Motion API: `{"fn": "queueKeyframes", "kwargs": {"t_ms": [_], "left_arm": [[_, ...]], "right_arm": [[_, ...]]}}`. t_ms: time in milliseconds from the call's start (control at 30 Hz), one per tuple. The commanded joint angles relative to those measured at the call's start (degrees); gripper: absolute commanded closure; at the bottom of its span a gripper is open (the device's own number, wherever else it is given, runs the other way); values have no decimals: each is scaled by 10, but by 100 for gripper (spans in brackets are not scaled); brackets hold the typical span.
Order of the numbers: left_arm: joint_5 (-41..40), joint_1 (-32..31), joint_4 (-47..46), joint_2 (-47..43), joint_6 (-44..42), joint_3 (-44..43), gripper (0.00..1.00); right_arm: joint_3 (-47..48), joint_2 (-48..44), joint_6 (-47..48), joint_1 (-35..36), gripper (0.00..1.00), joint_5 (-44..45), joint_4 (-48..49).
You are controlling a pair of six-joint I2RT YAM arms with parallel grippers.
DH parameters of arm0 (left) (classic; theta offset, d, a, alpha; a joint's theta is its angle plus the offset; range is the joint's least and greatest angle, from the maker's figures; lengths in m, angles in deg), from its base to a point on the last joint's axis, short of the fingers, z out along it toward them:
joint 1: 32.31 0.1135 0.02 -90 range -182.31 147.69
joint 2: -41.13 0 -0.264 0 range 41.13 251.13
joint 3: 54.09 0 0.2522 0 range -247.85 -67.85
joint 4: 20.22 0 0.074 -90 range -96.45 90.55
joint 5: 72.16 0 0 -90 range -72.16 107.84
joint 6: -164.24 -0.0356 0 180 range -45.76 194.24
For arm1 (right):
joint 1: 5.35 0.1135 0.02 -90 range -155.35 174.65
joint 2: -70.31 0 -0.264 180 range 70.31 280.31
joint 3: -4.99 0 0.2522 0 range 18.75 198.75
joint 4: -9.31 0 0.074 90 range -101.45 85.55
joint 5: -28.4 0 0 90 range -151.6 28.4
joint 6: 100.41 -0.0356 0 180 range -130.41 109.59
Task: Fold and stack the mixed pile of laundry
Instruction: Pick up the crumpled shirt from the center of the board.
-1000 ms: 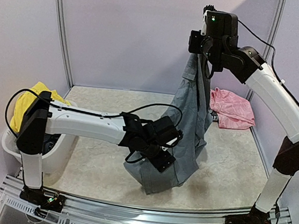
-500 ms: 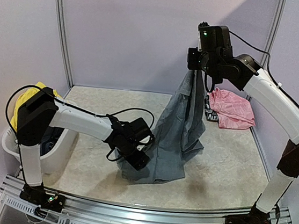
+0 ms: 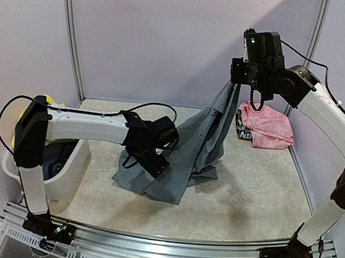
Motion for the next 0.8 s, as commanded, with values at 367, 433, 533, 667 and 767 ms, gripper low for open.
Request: {"fn": "queueKeyframes", "kwargs": {"t_ms": [367, 433, 533, 667, 767], "left_arm": [[99, -125, 34, 108, -5, -86, 20], [111, -125, 35, 122, 0, -92, 23], [122, -125, 46, 145, 8, -111, 25], [125, -126, 51, 161, 10, -116, 27], [123, -126, 47, 162, 9, -117, 29]], "right_arm": [[-23, -25, -32, -4, 100, -25, -16], [-23, -25, -34, -4, 100, -27, -18], [-23, -24, -35, -4, 100, -29, -22], [-22, -25, -36, -4, 100, -31, -23], [-22, -25, -35, -4, 100, -32, -24]]}}
